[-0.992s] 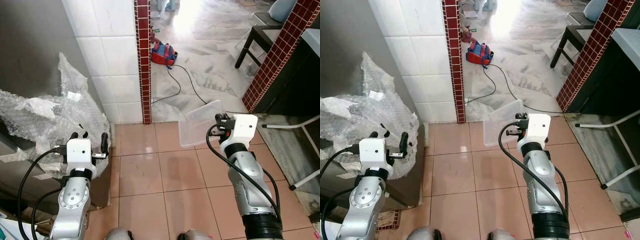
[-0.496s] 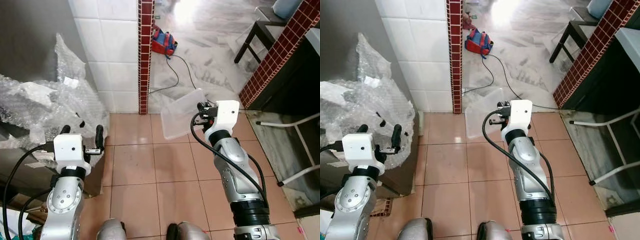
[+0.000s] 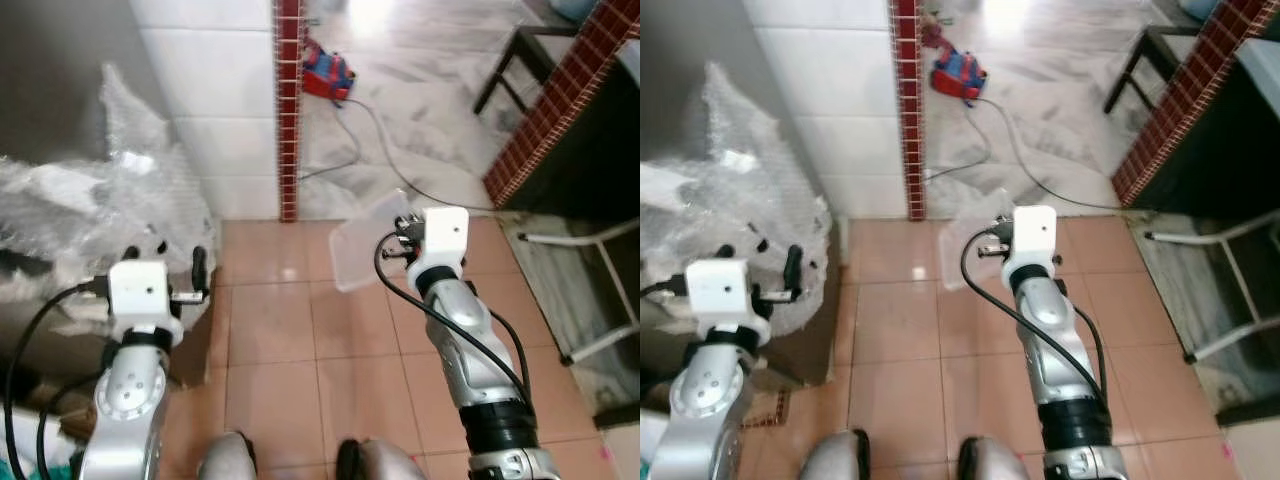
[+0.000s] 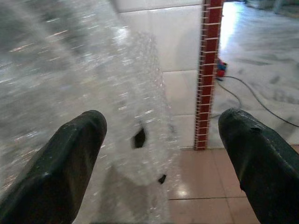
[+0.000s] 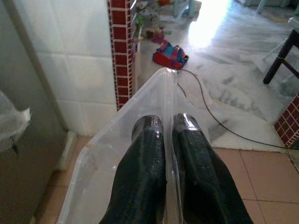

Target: Restocking fridge

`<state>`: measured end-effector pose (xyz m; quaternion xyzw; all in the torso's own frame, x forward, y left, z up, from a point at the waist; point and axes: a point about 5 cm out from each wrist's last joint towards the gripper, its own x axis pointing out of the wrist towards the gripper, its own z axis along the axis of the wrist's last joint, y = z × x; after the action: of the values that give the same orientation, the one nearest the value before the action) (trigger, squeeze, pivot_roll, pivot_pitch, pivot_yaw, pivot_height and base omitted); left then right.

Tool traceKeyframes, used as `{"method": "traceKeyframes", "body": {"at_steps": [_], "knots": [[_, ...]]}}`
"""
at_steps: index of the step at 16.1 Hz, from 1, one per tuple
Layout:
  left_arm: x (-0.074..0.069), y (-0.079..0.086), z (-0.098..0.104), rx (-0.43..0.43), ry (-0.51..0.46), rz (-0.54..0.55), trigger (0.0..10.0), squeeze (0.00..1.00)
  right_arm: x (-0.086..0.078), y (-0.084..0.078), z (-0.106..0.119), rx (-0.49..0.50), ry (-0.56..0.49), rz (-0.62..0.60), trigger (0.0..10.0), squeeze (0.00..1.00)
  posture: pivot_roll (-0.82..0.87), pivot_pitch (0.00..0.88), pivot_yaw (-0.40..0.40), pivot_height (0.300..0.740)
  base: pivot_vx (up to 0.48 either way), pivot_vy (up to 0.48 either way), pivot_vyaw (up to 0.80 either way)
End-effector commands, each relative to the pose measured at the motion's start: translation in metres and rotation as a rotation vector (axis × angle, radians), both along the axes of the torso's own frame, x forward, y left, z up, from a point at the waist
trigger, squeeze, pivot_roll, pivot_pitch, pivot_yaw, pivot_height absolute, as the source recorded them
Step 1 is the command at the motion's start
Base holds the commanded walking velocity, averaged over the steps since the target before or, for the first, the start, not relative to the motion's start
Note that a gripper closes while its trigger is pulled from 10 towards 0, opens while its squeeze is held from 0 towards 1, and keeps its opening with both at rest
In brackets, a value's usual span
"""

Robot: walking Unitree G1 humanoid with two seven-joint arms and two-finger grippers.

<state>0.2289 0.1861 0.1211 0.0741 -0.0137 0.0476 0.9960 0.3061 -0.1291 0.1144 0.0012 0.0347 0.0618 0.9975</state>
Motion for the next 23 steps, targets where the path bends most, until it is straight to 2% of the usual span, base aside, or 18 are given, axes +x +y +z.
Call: {"method": "traceKeyframes", "body": {"at_steps": [1,3,6,8,9,11,14,18,21,22,23], "knots": [[-0.004,0.006,0.0,0.029,0.011,0.028,10.0,0.0,-0.001,0.003,0.001,0.012,-0.005,0.014,10.0,0.0,0.14,0.163,-0.052,0.74,0.0,0.0,0.8],[-0.007,0.009,0.0,0.039,0.007,0.04,10.0,0.0,0.001,0.002,-0.001,0.024,0.006,0.009,10.0,0.0,0.15,0.165,-0.059,0.74,0.0,0.0,0.8],[-0.014,-0.003,0.002,0.054,0.003,-0.07,10.0,0.0,0.003,0.001,-0.001,0.033,0.01,-0.001,10.0,0.0,0.15,0.164,-0.062,0.74,0.0,0.0,0.48],[-0.018,0.003,0.001,0.056,0.002,0.019,10.0,0.0,0.002,-0.001,-0.001,0.036,0.012,-0.004,10.0,0.0,0.15,0.164,-0.061,0.74,0.0,0.0,0.0],[-0.023,0.01,0.006,0.065,-0.04,0.107,10.0,0.0,-0.001,-0.003,-0.004,0.029,0.018,-0.006,10.0,0.0,0.14,0.172,-0.065,0.74,0.0,0.0,0.0],[-0.024,0.014,0.007,0.05,-0.041,0.173,10.0,0.0,-0.003,-0.005,-0.009,0.01,0.03,0.0,10.0,0.0,0.15,0.172,-0.072,0.74,0.0,0.0,0.37],[-0.015,0.019,0.007,0.059,-0.053,0.194,10.0,0.0,0.0,-0.003,-0.007,0.026,0.027,0.013,10.0,0.0,0.14,0.172,-0.082,0.74,0.0,0.0,0.8],[-0.002,0.031,0.011,-0.001,-0.065,0.255,10.0,0.0,0.006,-0.005,-0.003,0.029,0.014,0.012,10.0,0.0,0.13,0.171,-0.085,0.74,0.0,0.0,0.0],[0.014,0.027,0.013,-0.027,-0.054,0.156,10.0,0.0,0.006,-0.005,-0.003,0.015,0.014,0.006,10.0,0.0,0.13,0.174,-0.094,0.74,0.0,0.0,0.0],[0.023,0.029,0.015,-0.087,-0.044,0.131,10.0,0.0,0.006,-0.004,-0.003,0.013,0.014,0.009,10.0,0.0,0.12,0.174,-0.095,0.74,0.0,0.0,0.0],[0.03,0.028,0.014,-0.206,-0.024,0.093,10.0,0.0,0.006,-0.004,-0.003,0.007,0.013,0.011,10.0,0.0,0.12,0.172,-0.094,0.74,0.0,0.0,0.0]]}}
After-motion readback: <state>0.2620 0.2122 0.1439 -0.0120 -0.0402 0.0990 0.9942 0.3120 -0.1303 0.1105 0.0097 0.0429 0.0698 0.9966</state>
